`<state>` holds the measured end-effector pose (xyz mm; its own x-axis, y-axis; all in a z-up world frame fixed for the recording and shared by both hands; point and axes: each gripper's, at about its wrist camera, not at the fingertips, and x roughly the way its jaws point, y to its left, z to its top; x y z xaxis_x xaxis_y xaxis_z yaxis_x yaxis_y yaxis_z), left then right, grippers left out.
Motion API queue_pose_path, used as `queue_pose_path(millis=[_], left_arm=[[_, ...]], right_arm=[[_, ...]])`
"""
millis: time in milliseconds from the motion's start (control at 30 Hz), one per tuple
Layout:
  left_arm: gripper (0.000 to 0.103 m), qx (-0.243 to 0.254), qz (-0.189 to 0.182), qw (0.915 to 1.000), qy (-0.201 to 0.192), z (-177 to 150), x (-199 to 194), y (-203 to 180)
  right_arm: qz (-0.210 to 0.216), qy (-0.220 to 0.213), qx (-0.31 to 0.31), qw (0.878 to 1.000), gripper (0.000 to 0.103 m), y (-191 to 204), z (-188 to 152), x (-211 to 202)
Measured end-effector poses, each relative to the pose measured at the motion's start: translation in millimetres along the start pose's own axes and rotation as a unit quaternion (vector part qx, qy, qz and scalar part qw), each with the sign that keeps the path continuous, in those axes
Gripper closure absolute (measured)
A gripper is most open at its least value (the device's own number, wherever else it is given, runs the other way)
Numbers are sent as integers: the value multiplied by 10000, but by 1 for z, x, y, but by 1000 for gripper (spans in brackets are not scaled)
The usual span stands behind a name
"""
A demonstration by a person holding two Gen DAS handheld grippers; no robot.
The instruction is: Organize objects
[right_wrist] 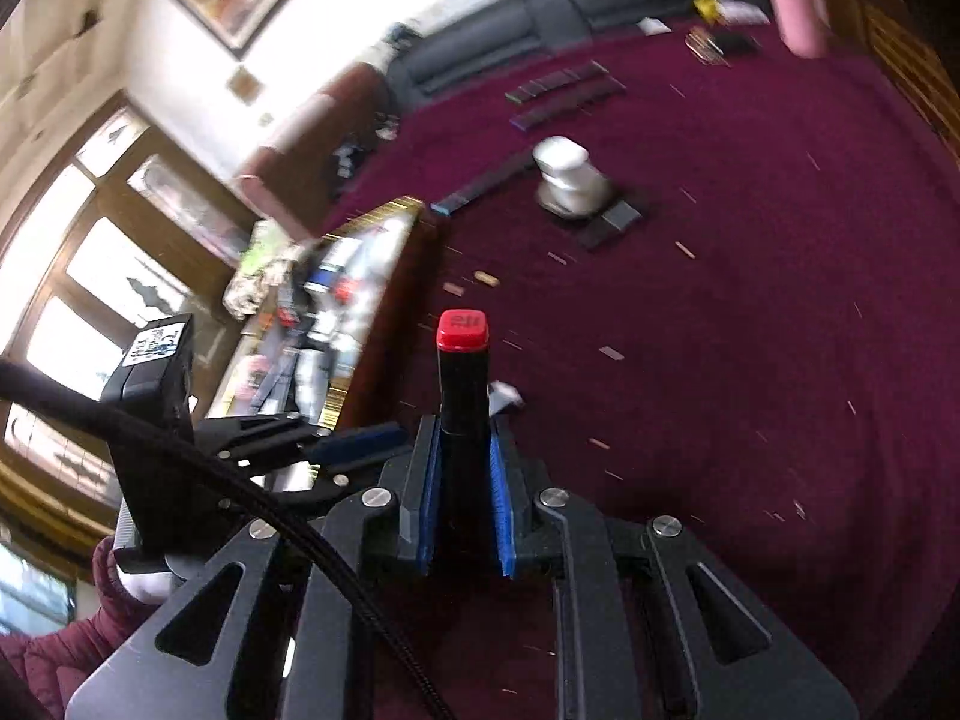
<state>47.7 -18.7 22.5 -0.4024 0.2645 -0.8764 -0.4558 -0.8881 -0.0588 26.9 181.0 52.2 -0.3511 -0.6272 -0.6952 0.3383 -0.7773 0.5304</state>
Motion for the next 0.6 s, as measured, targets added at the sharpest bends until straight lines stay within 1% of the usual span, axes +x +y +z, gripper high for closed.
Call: queue_pose_path(millis=[33, 67, 100, 133, 200, 267, 367, 433, 467, 500, 533, 567, 600], left_arm=[[84, 54, 353, 9993, -65, 4, 6, -2], [84, 12, 419, 9991, 110, 6, 12, -3], [83, -25, 380, 9989, 258, 7, 20, -2], [80, 48, 418, 9990, 168, 8, 22, -4], [80, 119, 506, 9984, 199, 5, 24, -7], [79, 115, 477, 9986, 204, 5, 26, -6], [79, 54, 430, 9989, 159, 4, 26, -5], [79, 40, 445, 9989, 127, 4, 26, -6], [79, 11, 433, 9990, 97, 4, 26, -6], [78, -15, 413, 9991, 73, 7, 27, -4], [73, -55, 359, 9993, 35, 6, 27, -4], [68, -81, 273, 9996, 10, 6, 25, -3], [58, -173, 134, 9997, -60, 5, 24, -2]], right_arm=[[-26, 36, 91, 9999, 88, -7, 0, 4], [-46, 61, 189, 9998, 87, -15, 3, 8], [-75, 102, 239, 9996, 85, -19, 6, 12], [-170, 151, 221, 9995, 84, -21, 8, 16], [-448, 217, 100, 9987, 80, -19, 12, 28], [-708, 301, -22, 9970, 78, -14, 15, 44], [-958, 390, -77, 9946, 78, -9, 16, 68], [-1199, 465, -100, 9916, 75, -5, 15, 81], [-1410, 356, -250, 9890, 69, 2, 15, 84], [-1569, 385, -390, 9861, 60, 9, 14, 88], [-1660, 394, -522, 9839, 52, 14, 13, 91], [-1754, 434, -730, 9808, 38, 23, 10, 96], [-1687, 412, -772, 9818, 19, 26, 9, 99]])
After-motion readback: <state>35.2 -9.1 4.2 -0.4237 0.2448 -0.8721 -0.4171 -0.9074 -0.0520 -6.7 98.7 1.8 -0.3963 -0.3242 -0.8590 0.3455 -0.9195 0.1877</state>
